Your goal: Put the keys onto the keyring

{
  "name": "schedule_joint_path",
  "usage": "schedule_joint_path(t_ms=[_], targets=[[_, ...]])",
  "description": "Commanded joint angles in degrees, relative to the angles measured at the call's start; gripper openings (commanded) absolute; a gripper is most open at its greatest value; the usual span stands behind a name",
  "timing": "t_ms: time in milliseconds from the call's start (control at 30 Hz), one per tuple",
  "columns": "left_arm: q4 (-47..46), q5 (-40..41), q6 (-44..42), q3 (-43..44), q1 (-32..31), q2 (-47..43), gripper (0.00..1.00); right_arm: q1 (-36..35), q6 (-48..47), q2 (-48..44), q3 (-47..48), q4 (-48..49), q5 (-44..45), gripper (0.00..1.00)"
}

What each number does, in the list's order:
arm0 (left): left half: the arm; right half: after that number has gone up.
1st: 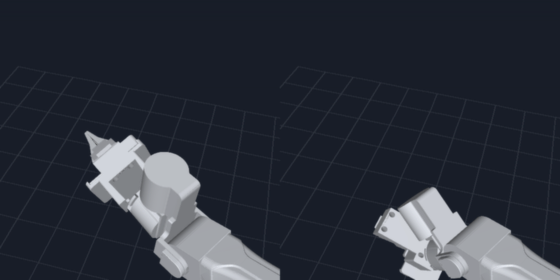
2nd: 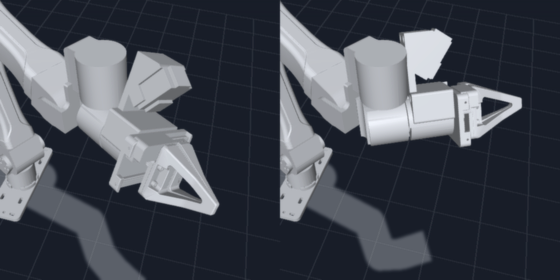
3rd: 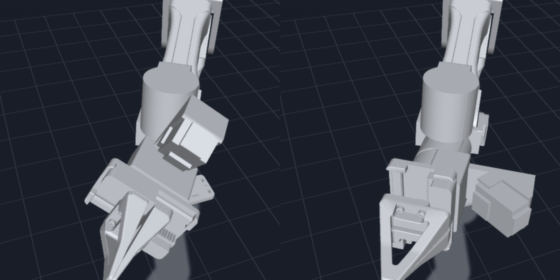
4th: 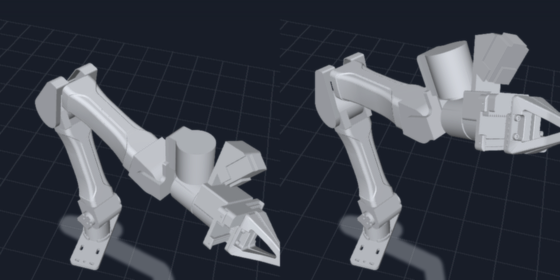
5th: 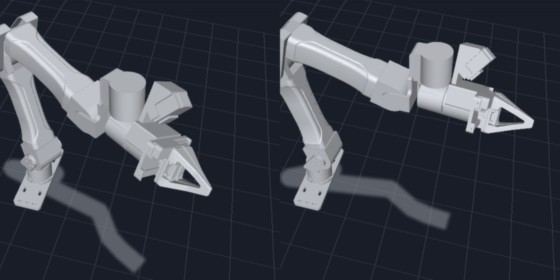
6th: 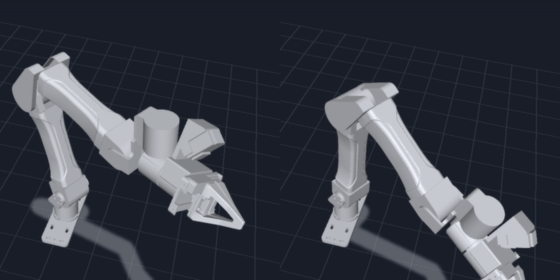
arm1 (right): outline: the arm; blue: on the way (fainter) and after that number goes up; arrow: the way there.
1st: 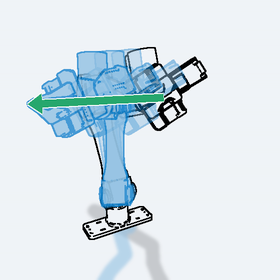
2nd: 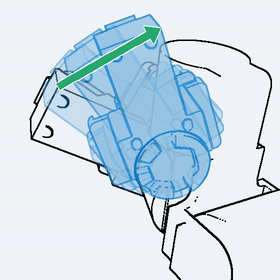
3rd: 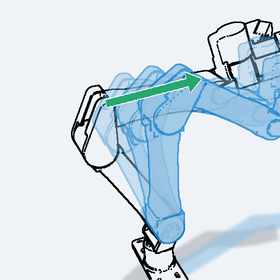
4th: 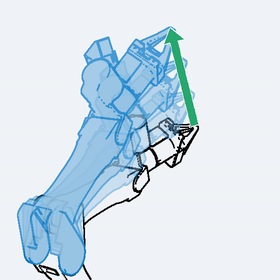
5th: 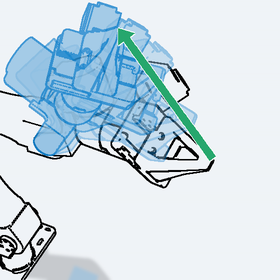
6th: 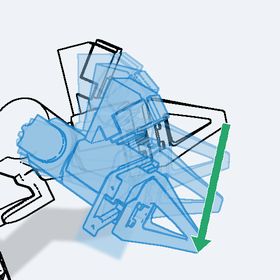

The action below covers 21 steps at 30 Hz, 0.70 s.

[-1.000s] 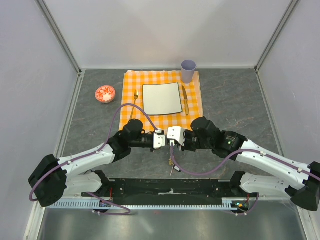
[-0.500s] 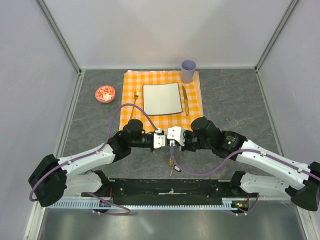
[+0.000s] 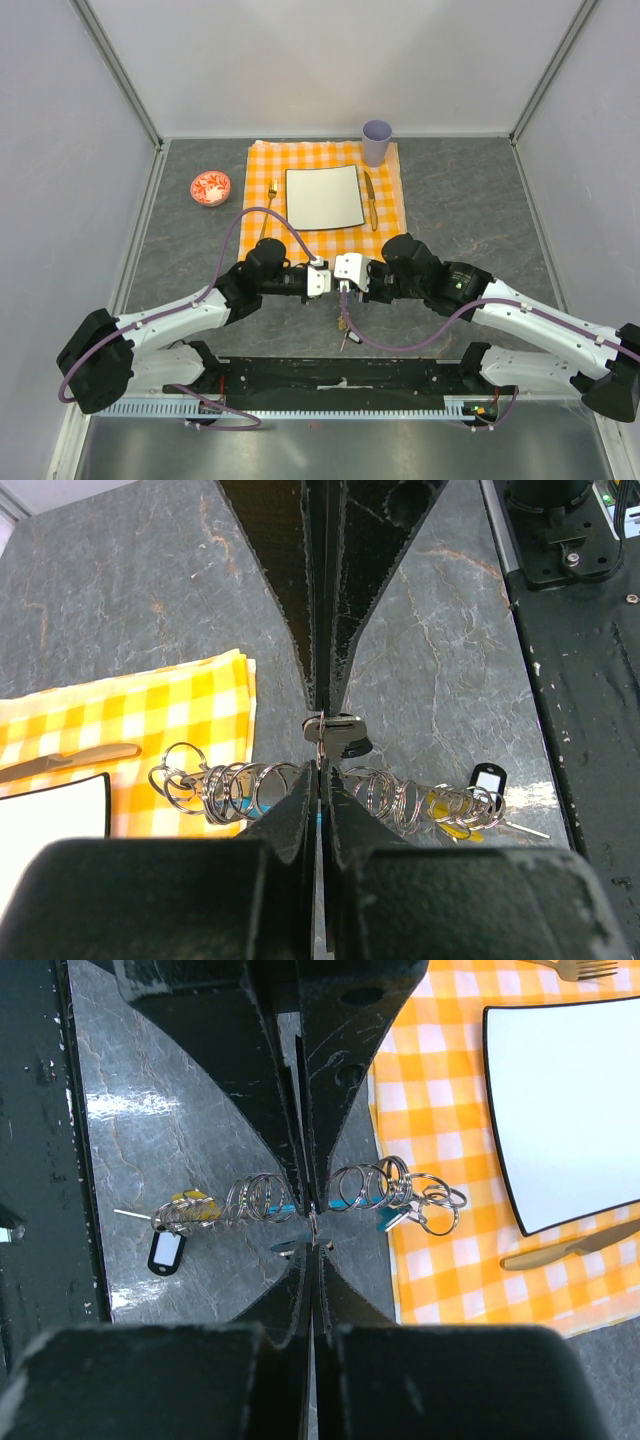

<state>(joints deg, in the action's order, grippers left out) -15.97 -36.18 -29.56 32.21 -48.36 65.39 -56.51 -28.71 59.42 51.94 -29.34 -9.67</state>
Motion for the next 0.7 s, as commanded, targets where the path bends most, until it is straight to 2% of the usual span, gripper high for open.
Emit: schedule_joint_path(t_ms=[0,667], targets=[[-3.63,-0.12,-0.94,1.54,-0.16,-0.61,0.02,-0.09,0.76,-0.27,0.44,1.48,-0.88,0.0],[-3.81,-1.96,-1.11,1.46,-0.25,-1.49,0.02,-0.18,0.94,0.08,0.26,1.66,-0.17,0.0]])
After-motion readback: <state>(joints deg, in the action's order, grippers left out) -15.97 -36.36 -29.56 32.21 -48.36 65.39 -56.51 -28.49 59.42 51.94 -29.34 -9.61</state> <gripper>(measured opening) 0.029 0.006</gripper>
